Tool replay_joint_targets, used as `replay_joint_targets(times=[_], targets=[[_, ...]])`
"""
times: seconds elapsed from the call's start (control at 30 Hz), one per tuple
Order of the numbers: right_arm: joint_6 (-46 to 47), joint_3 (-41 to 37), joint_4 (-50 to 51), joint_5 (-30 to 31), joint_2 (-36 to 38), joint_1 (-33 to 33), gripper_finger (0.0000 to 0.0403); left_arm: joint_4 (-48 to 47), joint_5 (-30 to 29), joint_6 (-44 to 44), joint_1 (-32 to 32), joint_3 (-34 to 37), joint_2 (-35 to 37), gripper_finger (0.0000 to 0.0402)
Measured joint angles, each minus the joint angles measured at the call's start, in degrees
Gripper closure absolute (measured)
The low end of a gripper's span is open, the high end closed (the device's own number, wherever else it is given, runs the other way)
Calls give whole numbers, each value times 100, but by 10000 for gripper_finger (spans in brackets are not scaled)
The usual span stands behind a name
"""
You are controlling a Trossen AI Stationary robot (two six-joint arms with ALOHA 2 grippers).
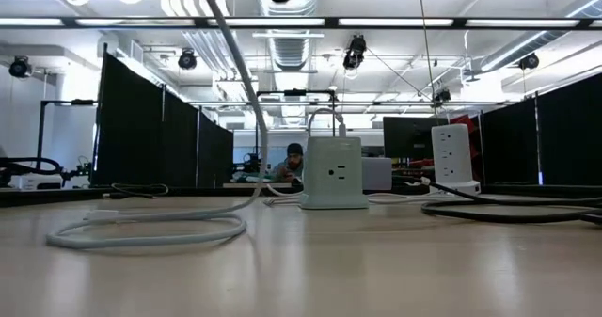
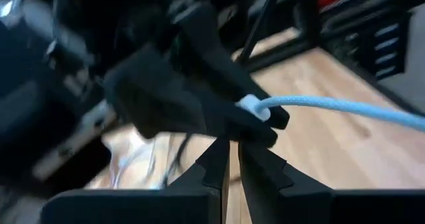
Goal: Insert USB
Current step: Insert the blue USB cable into the bottom white outlet
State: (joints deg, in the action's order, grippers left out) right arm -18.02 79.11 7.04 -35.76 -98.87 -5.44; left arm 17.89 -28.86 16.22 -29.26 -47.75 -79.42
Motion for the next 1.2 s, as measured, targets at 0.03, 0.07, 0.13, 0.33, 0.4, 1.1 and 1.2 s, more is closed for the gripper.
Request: replay_joint_targets(times=[0.03, 0.07, 0.13, 0.33, 0.4, 1.1, 1.2], targets=[[-1, 0, -36, -79, 13, -4, 383, 173, 110, 142, 0, 2, -4, 378], [0, 1, -59, -143, 29, -4, 383, 305, 177, 267, 0, 4, -4, 378], [-1, 2, -99, -297, 39, 4, 383, 449, 213, 457, 0, 4, -2, 378], [115, 0, -224, -608, 19, 7, 383, 568, 463, 708, 0, 3, 4, 378], [142, 0, -221, -646, 21, 7, 383, 576, 561, 793, -1, 2, 4, 378], [240, -4, -180, -628, 21, 14, 383, 830, 1223, 1332, -70, 0, -74, 256], [240, -4, -176, -626, 21, 14, 383, 848, 1235, 1371, -70, 0, -79, 255]])
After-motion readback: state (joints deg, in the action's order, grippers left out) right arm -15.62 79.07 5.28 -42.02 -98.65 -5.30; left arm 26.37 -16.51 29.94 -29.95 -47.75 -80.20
